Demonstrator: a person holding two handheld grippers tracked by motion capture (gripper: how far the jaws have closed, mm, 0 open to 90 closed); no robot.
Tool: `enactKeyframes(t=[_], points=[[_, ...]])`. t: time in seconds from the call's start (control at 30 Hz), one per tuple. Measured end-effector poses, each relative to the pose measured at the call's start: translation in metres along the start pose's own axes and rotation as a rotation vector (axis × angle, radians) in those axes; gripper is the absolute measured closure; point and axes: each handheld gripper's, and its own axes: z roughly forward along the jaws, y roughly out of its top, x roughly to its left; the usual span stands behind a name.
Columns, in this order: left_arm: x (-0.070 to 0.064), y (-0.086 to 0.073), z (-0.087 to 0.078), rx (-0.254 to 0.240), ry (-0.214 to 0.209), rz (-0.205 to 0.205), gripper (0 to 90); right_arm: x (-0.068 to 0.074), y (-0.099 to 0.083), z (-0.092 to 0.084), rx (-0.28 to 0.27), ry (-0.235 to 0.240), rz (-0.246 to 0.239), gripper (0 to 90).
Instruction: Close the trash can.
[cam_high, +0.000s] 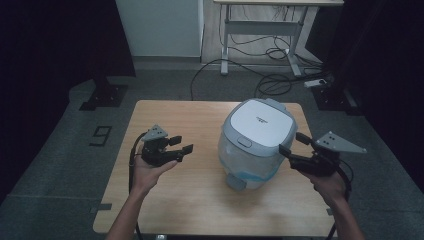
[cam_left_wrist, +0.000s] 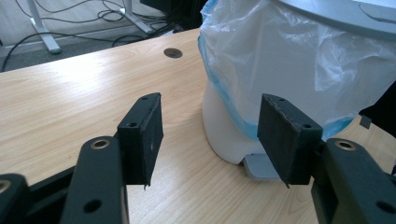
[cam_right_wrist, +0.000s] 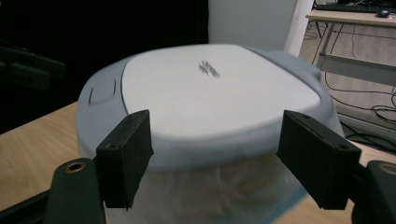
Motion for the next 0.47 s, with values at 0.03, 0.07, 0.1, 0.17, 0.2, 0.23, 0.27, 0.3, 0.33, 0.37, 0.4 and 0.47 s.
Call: enactKeyframes(t=[0.03,0.07,0.1,0.17,0.2,0.23,0.27,0.3,0.33,0.37,0.4,0.47], points=[[0.000,0.000,-0.001,0.000,0.001,0.000,40.6,-0.001,-0.005,-0.004,-0.005,0.003,0.000,25.2],[0.001,-0.001,-0.001,-0.001,0.001,-0.002,40.6,-0.002,-0.010,-0.007,-0.007,0.004,0.000,25.2],[0.001,-0.001,-0.002,-0.002,0.002,-0.004,40.6,-0.003,-0.014,-0.009,-0.007,0.004,-0.003,25.2],[0.002,-0.002,-0.002,-0.003,0.004,-0.004,40.5,-0.004,-0.024,-0.013,0.002,0.004,-0.005,25.2],[0.003,-0.003,-0.003,-0.002,0.004,-0.004,40.5,-0.004,-0.029,-0.014,0.005,0.005,-0.007,25.1],[0.003,-0.003,-0.003,-0.002,0.005,-0.005,40.5,-0.005,-0.034,-0.014,0.011,0.006,-0.005,24.9],[0.004,-0.004,-0.003,-0.002,0.005,-0.006,40.3,-0.006,-0.038,-0.014,0.015,0.004,-0.002,24.8],[0.004,-0.004,-0.003,-0.001,0.006,-0.007,40.3,-0.007,-0.042,-0.014,0.017,0.004,0.002,24.8],[0.005,-0.005,-0.003,-0.001,0.006,-0.008,40.3,-0.008,-0.044,-0.015,0.017,0.008,0.007,24.6],[0.005,-0.005,-0.003,0.000,0.008,-0.008,40.3,-0.009,-0.046,-0.015,0.019,0.012,0.011,24.5],[0.005,-0.005,-0.004,0.000,0.008,-0.007,40.1,-0.009,-0.048,-0.015,0.019,0.012,0.011,24.4],[0.006,-0.006,-0.005,-0.003,0.009,-0.010,40.1,-0.010,-0.049,-0.016,0.018,0.018,0.015,24.3]])
